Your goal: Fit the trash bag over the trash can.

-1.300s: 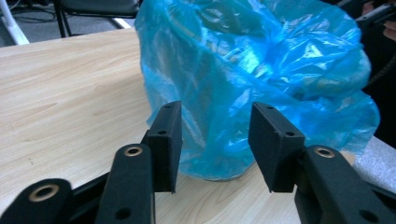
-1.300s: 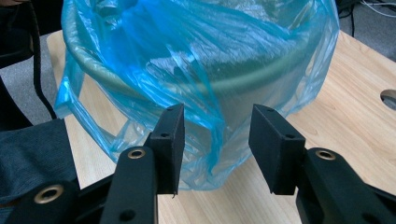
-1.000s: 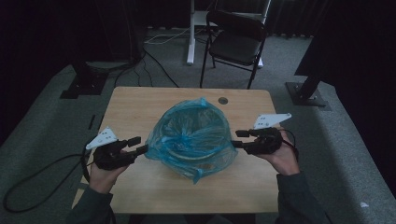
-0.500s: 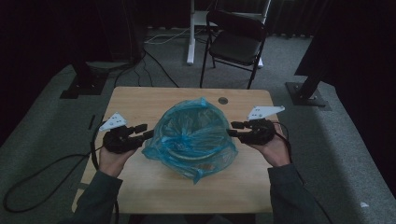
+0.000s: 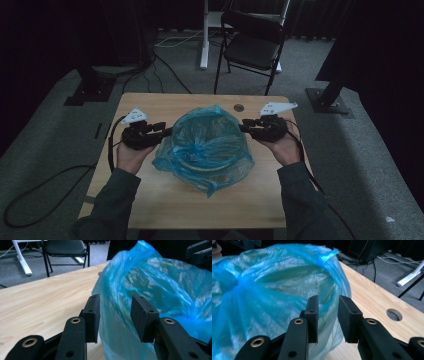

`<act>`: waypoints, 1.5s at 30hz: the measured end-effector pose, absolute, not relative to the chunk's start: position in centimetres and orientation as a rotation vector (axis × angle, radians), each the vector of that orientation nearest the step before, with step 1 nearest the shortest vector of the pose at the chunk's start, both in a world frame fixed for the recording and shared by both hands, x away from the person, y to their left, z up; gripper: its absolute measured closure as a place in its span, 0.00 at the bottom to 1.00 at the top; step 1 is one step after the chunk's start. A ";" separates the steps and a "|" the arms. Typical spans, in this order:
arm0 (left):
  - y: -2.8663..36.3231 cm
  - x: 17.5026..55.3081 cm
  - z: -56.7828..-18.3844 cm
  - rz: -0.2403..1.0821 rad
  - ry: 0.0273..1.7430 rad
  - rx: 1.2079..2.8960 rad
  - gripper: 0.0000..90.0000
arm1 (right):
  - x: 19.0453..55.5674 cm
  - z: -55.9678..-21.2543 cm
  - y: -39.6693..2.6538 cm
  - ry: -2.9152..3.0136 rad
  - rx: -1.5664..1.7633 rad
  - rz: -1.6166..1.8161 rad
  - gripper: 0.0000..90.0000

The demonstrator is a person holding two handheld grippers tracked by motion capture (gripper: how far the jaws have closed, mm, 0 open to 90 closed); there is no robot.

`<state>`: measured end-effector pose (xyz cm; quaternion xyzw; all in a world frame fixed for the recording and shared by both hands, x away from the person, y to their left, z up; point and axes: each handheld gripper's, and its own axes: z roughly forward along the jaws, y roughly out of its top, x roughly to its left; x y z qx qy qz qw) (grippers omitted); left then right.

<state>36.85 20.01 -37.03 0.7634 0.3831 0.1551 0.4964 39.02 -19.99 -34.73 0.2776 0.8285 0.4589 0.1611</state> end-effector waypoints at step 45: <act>16.7 41.8 -36.7 0.368 0.913 1.935 0.83 | 45.0 -35.6 -16.0 2.501 0.845 1.229 0.76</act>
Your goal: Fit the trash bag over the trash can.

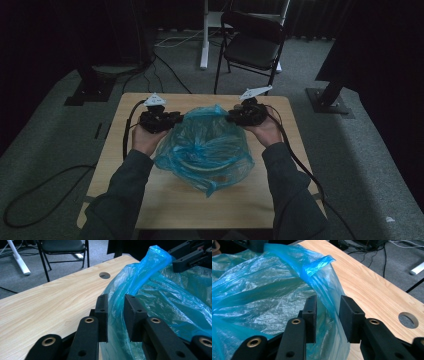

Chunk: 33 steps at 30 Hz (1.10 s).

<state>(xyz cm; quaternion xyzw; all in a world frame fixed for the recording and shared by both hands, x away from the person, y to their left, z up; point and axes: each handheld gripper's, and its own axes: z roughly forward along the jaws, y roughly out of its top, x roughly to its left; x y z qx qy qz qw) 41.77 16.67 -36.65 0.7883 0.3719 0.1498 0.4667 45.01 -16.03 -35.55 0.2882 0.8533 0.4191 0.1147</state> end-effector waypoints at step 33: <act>15.7 41.7 -36.9 0.395 0.892 1.947 0.98 | 44.8 -35.7 -16.5 2.577 0.871 1.265 0.75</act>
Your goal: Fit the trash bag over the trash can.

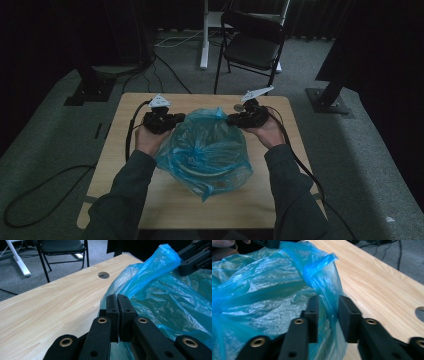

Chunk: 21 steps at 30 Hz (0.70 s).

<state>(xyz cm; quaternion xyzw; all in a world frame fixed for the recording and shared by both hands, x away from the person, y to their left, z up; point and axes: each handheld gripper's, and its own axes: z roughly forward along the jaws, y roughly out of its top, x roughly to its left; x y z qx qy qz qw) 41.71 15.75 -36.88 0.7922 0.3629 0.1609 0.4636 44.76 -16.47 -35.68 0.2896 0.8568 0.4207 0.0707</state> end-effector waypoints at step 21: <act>16.0 42.2 -36.2 0.429 0.902 1.905 0.99 | 45.0 -35.0 -16.5 2.451 0.886 1.324 0.97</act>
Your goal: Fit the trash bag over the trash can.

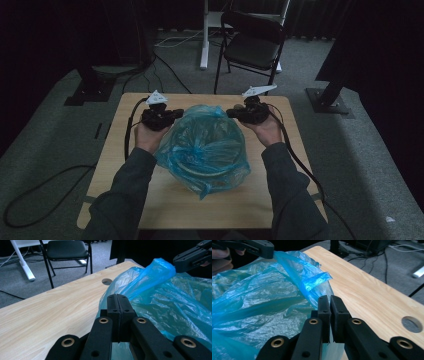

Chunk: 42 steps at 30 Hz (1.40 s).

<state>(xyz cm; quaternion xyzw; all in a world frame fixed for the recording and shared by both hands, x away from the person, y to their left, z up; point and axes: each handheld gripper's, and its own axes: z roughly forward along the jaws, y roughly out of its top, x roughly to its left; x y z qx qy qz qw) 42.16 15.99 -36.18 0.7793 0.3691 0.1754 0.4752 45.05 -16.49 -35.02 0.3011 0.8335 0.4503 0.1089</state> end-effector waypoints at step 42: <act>17.9 44.6 -41.1 0.201 1.034 1.878 0.98 | 46.0 -37.7 -15.7 2.506 0.943 1.141 1.00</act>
